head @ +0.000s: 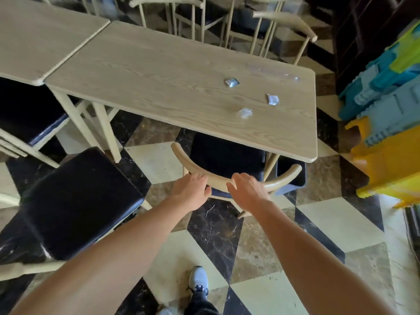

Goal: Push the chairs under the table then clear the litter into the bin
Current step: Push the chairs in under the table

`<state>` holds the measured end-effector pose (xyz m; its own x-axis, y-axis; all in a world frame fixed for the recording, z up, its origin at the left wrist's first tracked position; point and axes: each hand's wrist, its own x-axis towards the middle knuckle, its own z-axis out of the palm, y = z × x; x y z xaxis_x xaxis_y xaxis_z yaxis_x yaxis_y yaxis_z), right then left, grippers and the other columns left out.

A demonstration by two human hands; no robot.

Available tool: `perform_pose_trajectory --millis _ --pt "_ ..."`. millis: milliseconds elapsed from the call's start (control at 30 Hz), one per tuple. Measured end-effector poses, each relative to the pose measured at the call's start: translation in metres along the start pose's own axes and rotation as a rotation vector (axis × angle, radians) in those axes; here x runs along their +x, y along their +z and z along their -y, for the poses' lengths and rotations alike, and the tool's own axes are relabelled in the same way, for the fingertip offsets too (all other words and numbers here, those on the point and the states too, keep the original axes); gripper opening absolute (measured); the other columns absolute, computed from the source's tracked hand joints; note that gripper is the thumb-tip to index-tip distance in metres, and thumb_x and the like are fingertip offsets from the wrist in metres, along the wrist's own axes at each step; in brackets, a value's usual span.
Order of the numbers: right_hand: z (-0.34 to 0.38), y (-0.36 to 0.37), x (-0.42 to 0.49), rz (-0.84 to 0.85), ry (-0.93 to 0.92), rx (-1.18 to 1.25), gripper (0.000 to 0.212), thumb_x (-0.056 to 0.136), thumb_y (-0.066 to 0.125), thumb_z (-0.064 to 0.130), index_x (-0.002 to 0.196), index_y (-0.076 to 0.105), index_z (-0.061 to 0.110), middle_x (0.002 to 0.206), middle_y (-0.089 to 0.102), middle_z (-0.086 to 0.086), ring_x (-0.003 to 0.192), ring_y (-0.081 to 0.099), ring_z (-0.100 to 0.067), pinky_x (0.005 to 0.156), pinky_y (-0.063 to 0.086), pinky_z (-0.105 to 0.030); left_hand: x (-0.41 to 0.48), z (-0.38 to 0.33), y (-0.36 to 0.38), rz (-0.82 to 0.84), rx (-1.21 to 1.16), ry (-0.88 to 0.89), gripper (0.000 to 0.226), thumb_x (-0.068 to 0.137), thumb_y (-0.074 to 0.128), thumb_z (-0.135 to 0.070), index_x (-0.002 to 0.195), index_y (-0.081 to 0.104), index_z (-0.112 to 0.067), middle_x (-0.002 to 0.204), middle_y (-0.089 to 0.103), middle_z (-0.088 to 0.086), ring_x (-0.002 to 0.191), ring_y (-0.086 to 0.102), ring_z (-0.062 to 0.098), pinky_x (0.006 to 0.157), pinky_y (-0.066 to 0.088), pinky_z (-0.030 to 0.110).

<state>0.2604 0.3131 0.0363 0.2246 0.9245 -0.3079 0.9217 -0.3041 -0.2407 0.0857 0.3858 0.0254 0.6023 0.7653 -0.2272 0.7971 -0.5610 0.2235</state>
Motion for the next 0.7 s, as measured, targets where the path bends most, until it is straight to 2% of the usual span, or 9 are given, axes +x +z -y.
perform_pose_trajectory --millis 100,200,300,400,467,567,633,700 --pt "0.052 -0.016 -0.021 -0.011 -0.019 0.025 0.029 0.102 0.040 0.040 0.103 0.056 0.016 0.093 0.057 -0.002 0.081 0.056 -0.025 0.065 0.041 -0.036 -0.046 0.028 -0.023 0.025 0.000 -0.047 0.034 0.103 0.042 -0.045 0.115 0.056 -0.017 0.106 0.065 0.004 0.093 0.066 0.025 0.078 0.058 0.043" --pt "0.110 -0.020 -0.053 0.014 -0.021 0.038 0.027 0.102 0.041 0.040 0.095 0.055 0.017 0.086 0.058 -0.002 0.072 0.052 -0.023 0.063 0.041 -0.035 -0.106 0.062 -0.044 0.042 -0.003 -0.123 0.036 0.103 0.041 -0.045 0.114 0.059 -0.016 0.106 0.067 0.003 0.094 0.067 0.025 0.078 0.055 0.040" --pt "0.170 -0.007 -0.089 0.090 -0.060 0.023 0.030 0.101 0.039 0.039 0.108 0.060 0.018 0.102 0.066 -0.007 0.079 0.058 -0.025 0.070 0.048 -0.036 -0.176 0.100 -0.059 0.053 0.006 -0.183 0.036 0.103 0.040 -0.044 0.112 0.059 -0.016 0.104 0.066 0.003 0.095 0.066 0.027 0.074 0.051 0.038" --pt "0.237 0.018 -0.123 0.116 -0.095 0.001 0.029 0.103 0.042 0.033 0.124 0.058 0.022 0.117 0.066 -0.006 0.099 0.066 -0.028 0.077 0.051 -0.037 -0.253 0.149 -0.065 0.014 0.042 -0.224 0.033 0.103 0.040 -0.043 0.105 0.059 -0.015 0.092 0.059 0.001 0.090 0.066 0.026 0.068 0.049 0.037" --pt "0.286 0.035 -0.141 0.113 -0.112 -0.033 0.029 0.102 0.042 0.031 0.121 0.059 0.018 0.116 0.066 -0.008 0.103 0.065 -0.032 0.079 0.049 -0.038 -0.304 0.187 -0.065 -0.008 0.060 -0.274 0.032 0.102 0.041 -0.044 0.104 0.058 -0.016 0.093 0.060 0.001 0.089 0.066 0.025 0.065 0.045 0.036" --pt "0.362 0.057 -0.169 0.127 -0.174 -0.084 0.032 0.101 0.039 0.037 0.109 0.061 0.015 0.108 0.067 -0.011 0.098 0.064 -0.034 0.079 0.051 -0.042 -0.377 0.245 -0.064 -0.002 0.040 -0.350 0.031 0.101 0.043 -0.044 0.104 0.057 -0.016 0.100 0.064 0.003 0.095 0.066 0.027 0.069 0.045 0.036" --pt "0.407 0.071 -0.184 0.132 -0.223 -0.087 0.034 0.101 0.038 0.039 0.117 0.058 0.016 0.116 0.064 -0.010 0.104 0.063 -0.033 0.085 0.051 -0.042 -0.419 0.283 -0.064 -0.033 -0.014 -0.386 0.029 0.101 0.044 -0.041 0.110 0.060 -0.018 0.102 0.066 0.003 0.096 0.067 0.026 0.075 0.050 0.036" --pt "0.448 0.081 -0.196 0.150 -0.265 -0.104 0.035 0.103 0.038 0.040 0.121 0.055 0.015 0.120 0.061 -0.010 0.107 0.062 -0.031 0.086 0.050 -0.042 -0.454 0.315 -0.067 -0.067 -0.058 -0.442 0.030 0.102 0.043 -0.039 0.116 0.061 -0.019 0.103 0.066 0.001 0.094 0.066 0.024 0.073 0.046 0.032"
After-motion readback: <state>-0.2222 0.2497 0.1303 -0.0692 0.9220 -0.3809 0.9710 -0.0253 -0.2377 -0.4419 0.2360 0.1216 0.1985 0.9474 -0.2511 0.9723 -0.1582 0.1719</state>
